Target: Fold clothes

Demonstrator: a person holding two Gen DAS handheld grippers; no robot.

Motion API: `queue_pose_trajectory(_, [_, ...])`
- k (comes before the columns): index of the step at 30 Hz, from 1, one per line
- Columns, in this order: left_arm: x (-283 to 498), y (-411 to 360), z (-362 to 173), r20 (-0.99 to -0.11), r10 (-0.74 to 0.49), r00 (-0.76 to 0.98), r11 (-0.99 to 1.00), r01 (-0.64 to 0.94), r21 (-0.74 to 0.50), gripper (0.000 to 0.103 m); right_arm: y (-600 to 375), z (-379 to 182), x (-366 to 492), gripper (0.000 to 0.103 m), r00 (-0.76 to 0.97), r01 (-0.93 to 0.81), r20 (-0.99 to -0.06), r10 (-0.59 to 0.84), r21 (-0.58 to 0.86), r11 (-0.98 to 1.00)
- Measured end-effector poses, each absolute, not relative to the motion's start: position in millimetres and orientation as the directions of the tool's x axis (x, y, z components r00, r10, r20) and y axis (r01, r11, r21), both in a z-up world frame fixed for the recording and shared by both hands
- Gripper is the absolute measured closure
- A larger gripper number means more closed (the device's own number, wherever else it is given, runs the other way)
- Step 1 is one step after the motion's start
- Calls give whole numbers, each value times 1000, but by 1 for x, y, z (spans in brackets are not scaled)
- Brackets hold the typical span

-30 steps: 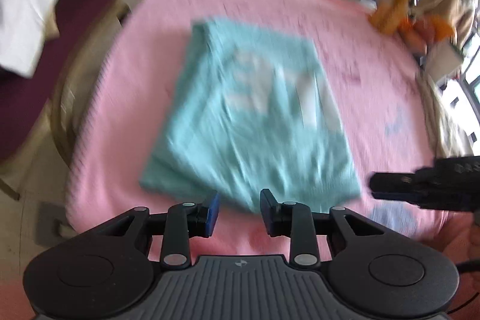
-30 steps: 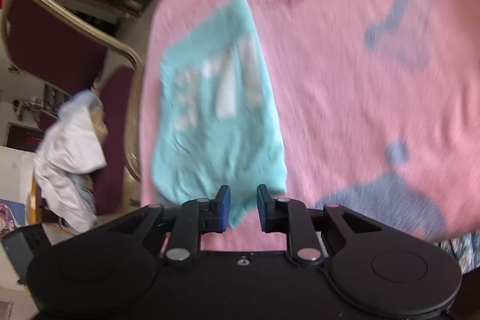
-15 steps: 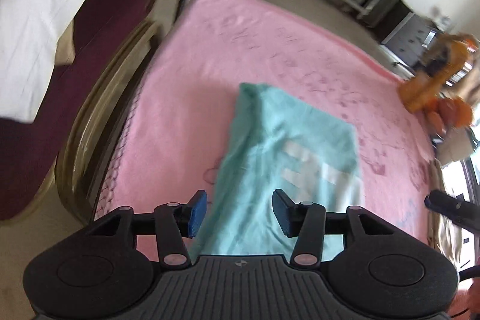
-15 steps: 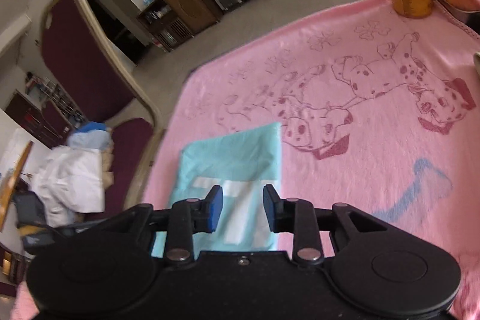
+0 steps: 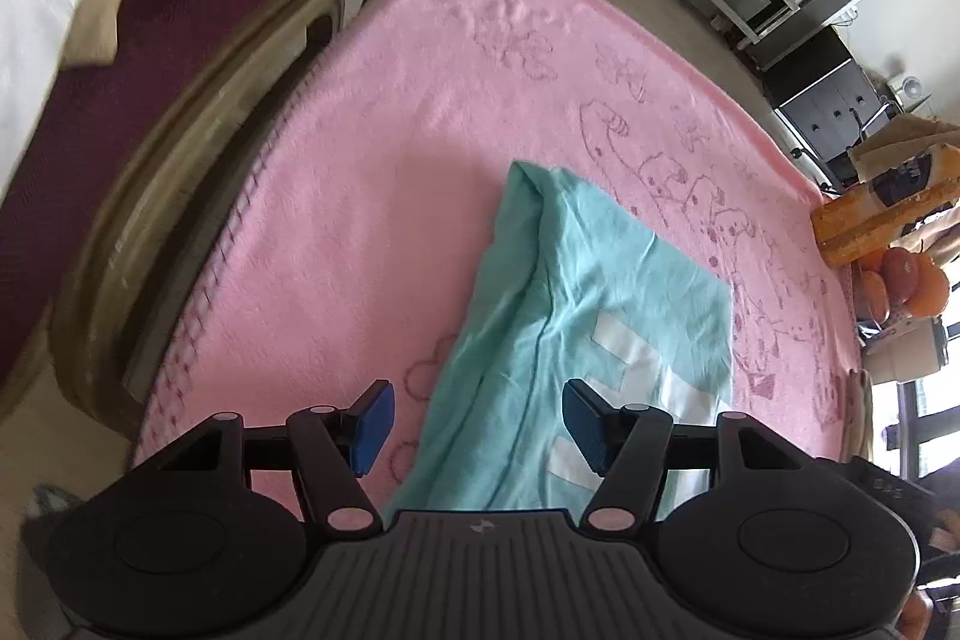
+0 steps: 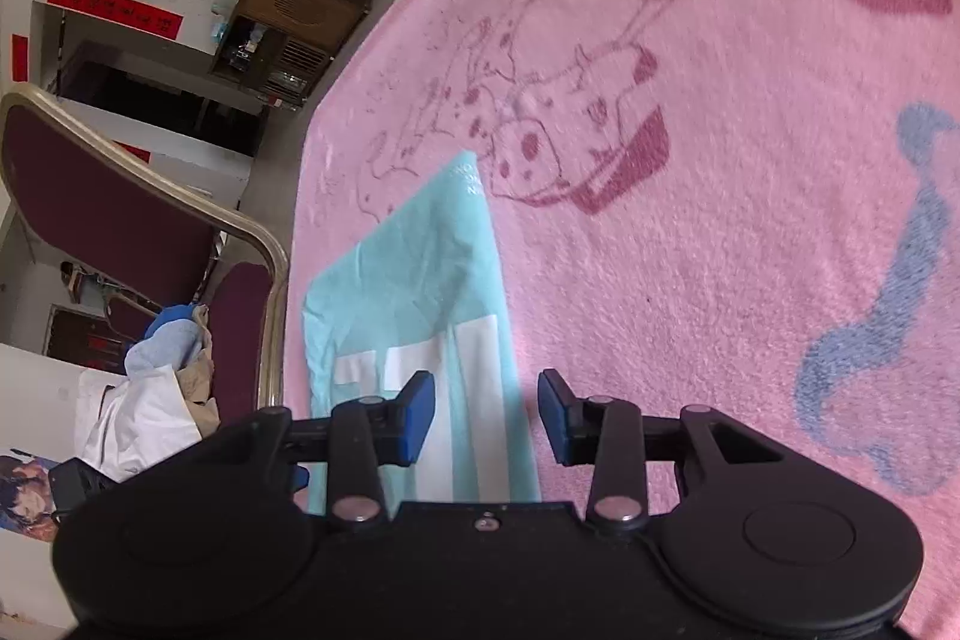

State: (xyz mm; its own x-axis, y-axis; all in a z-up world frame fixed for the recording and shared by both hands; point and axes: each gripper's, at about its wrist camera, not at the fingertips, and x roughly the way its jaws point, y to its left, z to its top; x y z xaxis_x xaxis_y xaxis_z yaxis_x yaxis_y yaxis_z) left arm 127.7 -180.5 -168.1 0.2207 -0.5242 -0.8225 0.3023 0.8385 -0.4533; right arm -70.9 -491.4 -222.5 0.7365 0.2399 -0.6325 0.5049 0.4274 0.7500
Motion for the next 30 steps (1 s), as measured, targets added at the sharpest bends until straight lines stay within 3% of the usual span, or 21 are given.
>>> queue_pose_trajectory(4, [129,-183,-174,-819,-541,189,826,305,-475,43,-491,-229,-71,68,756,476,-602,258,775,416])
queue_pose_trajectory(11, [134,-198,-176,-840,-492,230,846,356,-398,48,-491,-233,-67,79,756,454,-587,288,788,416])
queue_pose_trajectory(17, [146,-208,-176,-826,-507,246,837,371,-403,48,-498,-232,-57,80,757,456,-594,274,779,430])
queue_pose_trajectory(30, [158,-240,-181,-778,-595,202,758,462,-460,38,-511,-252,-45,79,828,392,-483,285,862,322])
